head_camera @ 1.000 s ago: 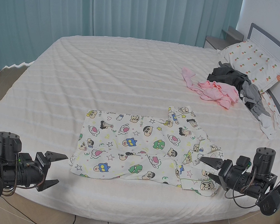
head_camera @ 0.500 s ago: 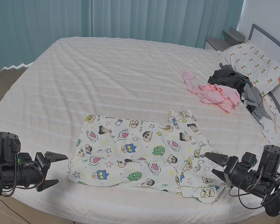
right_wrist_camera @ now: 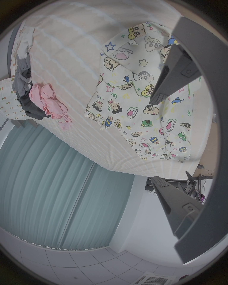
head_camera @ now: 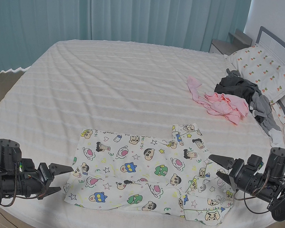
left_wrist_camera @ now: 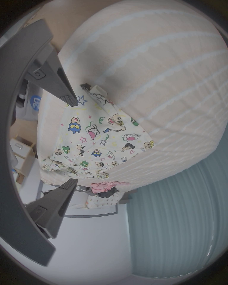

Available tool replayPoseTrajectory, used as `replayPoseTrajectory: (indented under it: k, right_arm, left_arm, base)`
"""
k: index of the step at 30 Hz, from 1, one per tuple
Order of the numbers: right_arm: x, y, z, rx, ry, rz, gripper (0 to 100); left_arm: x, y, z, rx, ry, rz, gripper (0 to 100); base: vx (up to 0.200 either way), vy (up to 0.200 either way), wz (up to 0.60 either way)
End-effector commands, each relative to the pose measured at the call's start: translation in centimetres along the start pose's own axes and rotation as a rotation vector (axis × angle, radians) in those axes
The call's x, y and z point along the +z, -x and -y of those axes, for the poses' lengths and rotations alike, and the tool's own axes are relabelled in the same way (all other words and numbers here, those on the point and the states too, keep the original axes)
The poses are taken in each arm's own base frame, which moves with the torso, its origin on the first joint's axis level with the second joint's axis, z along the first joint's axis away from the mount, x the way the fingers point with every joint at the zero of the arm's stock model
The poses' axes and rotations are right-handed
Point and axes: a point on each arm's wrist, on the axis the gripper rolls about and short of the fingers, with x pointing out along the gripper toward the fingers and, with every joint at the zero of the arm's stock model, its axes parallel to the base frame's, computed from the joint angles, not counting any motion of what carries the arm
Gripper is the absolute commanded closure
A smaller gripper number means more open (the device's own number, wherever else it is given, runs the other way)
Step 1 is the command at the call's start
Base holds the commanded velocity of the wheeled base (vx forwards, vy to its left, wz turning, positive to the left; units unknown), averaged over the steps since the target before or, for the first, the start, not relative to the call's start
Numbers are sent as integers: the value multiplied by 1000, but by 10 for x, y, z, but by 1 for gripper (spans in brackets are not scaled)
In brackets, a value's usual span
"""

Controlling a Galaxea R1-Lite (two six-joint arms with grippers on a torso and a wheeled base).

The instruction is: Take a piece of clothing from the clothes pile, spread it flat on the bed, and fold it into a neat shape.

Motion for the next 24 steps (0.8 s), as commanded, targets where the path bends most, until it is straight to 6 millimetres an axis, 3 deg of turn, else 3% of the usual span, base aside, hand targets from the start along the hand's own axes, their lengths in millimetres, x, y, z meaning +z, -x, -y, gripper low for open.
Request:
replayPoseTrajectory:
  k: [1,5,8,13,18,24]
  right_arm:
    - [-1,4,-3,9,17,2,0]
    - [-3,5,-4,14,28,-3,0]
    - [-4,6,-5,18,34,-8,0]
    - [-7,6,-5,14,34,-19,0]
    - [-8,6,-3,6,44,-26,0]
    - [-14,3,0,-2,47,-52,0]
  left_arm:
    - [-17,7,-3,-5,-129,-48,0]
    - [-18,5,-3,-7,-274,-55,0]
    - [1,-8,-7,27,-501,-11,0]
    - [13,-29,-18,74,-747,-42,0]
    - [24,-57,-18,64,-783,-61,0]
    - [27,-77,-22,55,-776,-110,0]
  base:
    - [0,0,0]
    - [0,0,0]
    - [0,0,0]
    - [0,0,0]
    - [0,0,0]
    - [0,0,0]
